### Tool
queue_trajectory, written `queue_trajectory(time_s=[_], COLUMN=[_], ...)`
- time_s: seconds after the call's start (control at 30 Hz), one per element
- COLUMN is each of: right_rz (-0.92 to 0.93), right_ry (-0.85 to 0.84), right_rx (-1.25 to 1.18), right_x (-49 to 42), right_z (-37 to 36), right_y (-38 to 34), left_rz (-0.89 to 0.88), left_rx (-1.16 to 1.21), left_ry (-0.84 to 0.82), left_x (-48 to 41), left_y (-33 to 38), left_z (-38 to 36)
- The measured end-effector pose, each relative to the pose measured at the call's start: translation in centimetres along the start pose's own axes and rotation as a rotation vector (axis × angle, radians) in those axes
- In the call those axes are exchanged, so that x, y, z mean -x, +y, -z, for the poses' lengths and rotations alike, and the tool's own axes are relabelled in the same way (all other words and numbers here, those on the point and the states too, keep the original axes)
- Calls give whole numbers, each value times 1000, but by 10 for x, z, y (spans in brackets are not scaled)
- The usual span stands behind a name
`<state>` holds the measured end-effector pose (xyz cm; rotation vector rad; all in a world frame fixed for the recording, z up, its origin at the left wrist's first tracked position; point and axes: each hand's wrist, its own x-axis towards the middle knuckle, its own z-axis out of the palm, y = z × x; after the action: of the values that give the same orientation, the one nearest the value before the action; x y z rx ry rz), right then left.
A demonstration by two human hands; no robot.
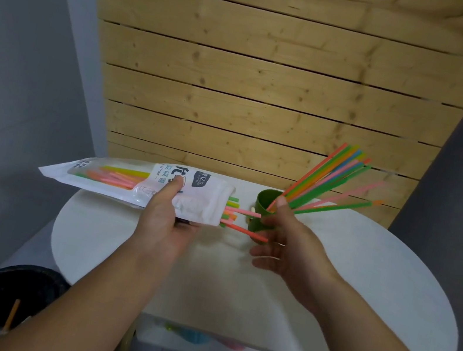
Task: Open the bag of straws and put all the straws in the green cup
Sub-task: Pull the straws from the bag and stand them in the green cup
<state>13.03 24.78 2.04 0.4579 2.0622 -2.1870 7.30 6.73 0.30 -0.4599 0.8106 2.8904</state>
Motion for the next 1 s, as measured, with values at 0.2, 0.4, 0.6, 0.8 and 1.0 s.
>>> queue_trajectory(time_s=[0.2,0.4,0.6,0.8,1.0], right_rz=[167,220,191,124,116], right_ry=[62,131,99,-27,-6], right_rx=[-43,-125,-312,-600,-329], right_x=[-5,-6,-4,-2,1], right_z=[-28,-18,5,-14,-43], right_y=[11,5,-1,16,32], left_rz=[-27,-48,-58,-64,-30], left_rx=[-51,-25,4,16,15], left_ry=[-21,36,60,78,84], left_x=[1,-1,-6,-5,-1], left_y=[-5,2,8,11,6], left_z=[1,2,3,-1,-2])
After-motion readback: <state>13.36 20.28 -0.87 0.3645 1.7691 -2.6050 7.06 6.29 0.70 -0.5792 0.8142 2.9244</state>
